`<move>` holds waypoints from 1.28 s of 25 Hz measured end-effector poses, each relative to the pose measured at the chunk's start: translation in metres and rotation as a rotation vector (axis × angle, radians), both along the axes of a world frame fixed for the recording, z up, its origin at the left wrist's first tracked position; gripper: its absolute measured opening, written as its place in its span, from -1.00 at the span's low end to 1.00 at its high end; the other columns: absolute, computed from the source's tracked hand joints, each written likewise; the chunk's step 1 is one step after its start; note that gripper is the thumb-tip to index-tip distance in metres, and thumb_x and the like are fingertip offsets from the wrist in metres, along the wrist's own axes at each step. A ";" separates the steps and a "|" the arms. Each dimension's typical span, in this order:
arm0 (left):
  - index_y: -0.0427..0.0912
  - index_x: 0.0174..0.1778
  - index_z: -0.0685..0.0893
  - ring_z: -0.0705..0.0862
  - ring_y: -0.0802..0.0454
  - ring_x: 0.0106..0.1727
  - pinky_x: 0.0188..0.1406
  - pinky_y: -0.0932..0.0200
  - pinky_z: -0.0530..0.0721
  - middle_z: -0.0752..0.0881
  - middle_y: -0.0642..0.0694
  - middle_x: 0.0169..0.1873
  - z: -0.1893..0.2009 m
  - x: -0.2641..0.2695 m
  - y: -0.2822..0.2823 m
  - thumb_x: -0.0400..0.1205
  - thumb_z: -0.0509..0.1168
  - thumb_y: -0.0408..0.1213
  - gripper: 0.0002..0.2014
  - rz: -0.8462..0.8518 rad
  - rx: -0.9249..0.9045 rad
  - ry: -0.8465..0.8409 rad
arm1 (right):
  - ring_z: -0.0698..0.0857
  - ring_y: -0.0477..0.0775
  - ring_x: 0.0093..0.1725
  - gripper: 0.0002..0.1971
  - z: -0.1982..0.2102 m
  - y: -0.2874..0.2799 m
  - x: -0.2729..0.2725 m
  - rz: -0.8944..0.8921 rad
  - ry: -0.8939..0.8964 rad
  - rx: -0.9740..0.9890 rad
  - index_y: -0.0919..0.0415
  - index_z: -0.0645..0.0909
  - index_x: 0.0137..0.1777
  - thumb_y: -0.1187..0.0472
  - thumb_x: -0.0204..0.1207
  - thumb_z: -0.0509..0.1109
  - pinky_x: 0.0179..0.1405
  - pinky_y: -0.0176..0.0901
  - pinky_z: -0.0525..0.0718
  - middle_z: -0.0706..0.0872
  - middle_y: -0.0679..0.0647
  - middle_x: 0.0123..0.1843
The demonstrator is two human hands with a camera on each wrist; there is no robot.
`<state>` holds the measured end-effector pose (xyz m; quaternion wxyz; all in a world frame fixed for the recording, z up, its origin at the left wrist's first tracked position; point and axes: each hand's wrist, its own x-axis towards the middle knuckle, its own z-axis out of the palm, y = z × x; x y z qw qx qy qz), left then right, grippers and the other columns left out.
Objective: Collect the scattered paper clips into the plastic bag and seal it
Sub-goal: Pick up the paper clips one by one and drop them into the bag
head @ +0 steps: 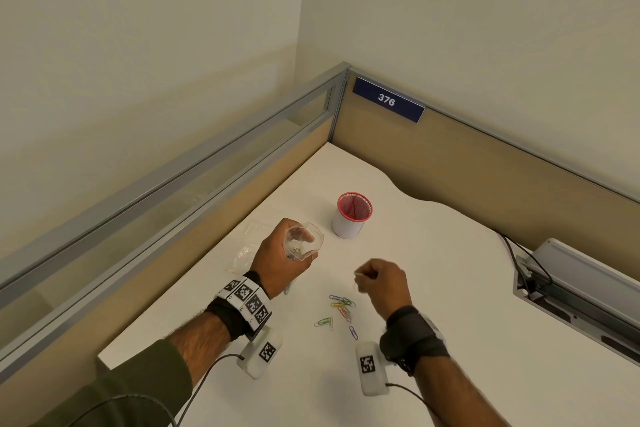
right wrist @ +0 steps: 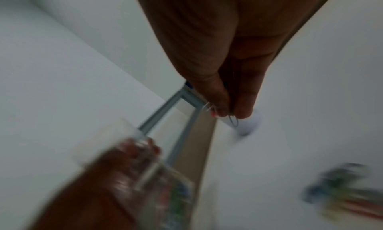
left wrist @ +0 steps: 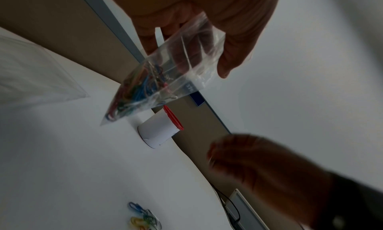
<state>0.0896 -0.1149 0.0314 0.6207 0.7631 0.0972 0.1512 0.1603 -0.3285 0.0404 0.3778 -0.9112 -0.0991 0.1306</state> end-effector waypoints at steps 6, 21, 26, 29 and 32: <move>-0.06 0.14 0.54 0.71 0.13 0.20 0.19 0.28 0.67 0.76 0.03 0.05 -0.001 0.006 -0.007 0.48 0.56 -0.31 -0.60 -0.041 0.030 -0.002 | 0.73 -0.15 -0.27 -0.93 0.098 0.052 -0.010 0.152 -0.176 0.291 0.13 0.74 -0.11 0.30 0.50 0.46 -0.24 -0.55 0.67 0.76 -0.08 -0.24; -0.07 0.10 0.56 0.72 0.11 0.18 0.21 0.15 0.69 0.76 0.00 0.02 -0.005 -0.003 -0.009 0.46 0.56 -0.37 -0.62 -0.029 0.009 -0.007 | 0.74 0.02 -0.07 -0.84 0.045 0.028 0.017 0.104 -0.213 -0.001 0.16 0.75 0.03 0.32 0.53 0.39 0.05 -0.20 0.71 0.76 0.00 -0.04; -0.11 0.10 0.55 0.71 0.13 0.17 0.16 0.23 0.70 0.76 0.00 0.02 -0.003 -0.006 -0.005 0.47 0.55 -0.40 -0.62 -0.023 -0.010 -0.002 | 0.48 0.14 0.39 -0.63 -0.048 0.006 -0.002 0.430 0.010 -0.496 0.08 0.54 0.38 0.28 0.58 0.29 0.40 -0.08 0.49 0.50 0.07 0.39; -0.15 0.12 0.56 0.71 0.13 0.18 0.08 0.30 0.71 0.76 -0.02 0.03 -0.002 -0.006 -0.003 0.48 0.55 -0.42 -0.62 -0.005 -0.021 -0.003 | 0.45 0.16 0.37 -0.59 -0.071 0.001 -0.017 0.533 -0.038 -0.541 0.06 0.48 0.41 0.33 0.58 0.22 0.35 -0.03 0.54 0.42 0.05 0.41; -0.13 0.11 0.56 0.72 0.12 0.19 0.11 0.32 0.70 0.76 -0.03 0.04 -0.002 -0.005 0.000 0.48 0.55 -0.43 -0.62 0.003 -0.036 -0.005 | 0.49 0.14 0.33 -0.59 -0.073 -0.009 -0.024 0.560 -0.041 -0.492 0.09 0.57 0.32 0.43 0.53 0.20 0.32 -0.15 0.53 0.50 0.05 0.32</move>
